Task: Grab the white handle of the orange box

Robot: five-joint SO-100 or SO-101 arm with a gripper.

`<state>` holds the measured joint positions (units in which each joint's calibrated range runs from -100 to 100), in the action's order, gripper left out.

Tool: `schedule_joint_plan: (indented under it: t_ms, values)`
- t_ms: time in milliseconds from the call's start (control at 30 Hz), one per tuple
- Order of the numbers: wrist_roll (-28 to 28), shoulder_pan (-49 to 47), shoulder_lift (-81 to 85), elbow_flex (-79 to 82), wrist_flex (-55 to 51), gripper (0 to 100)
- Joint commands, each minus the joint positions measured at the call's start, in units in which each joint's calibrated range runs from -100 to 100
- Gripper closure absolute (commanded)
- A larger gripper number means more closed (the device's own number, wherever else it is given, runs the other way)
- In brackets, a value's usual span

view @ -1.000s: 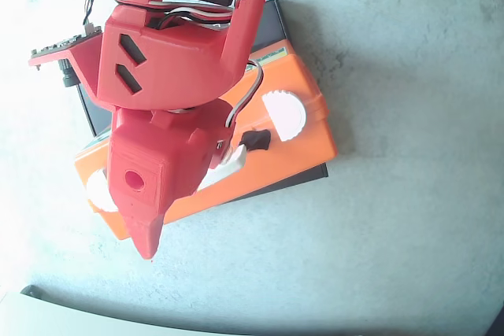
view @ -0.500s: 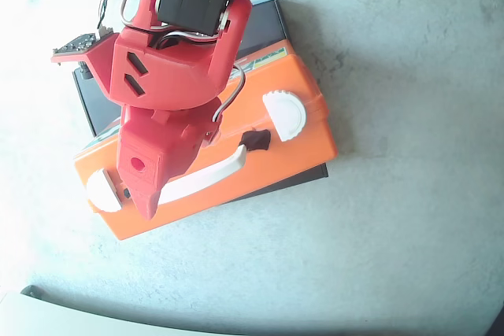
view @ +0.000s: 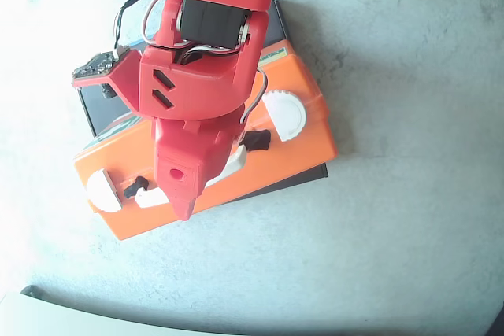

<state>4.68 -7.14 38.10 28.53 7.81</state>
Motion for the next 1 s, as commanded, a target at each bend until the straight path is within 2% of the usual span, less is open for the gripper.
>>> schedule_joint_plan:
  t_ms: [0,167,400,667,967]
  values:
    - [-6.5,0.9,-1.4,0.2,-0.8,66]
    - [-11.7,1.0,-1.8,0.2,-0.9,66]
    - [-14.6,3.0,-2.1,-3.1,-1.7,66]
    - [-14.4,11.2,-5.2,-12.4,-11.5,66]
    - [-14.4,11.6,-9.1,-17.2,-18.0,66]
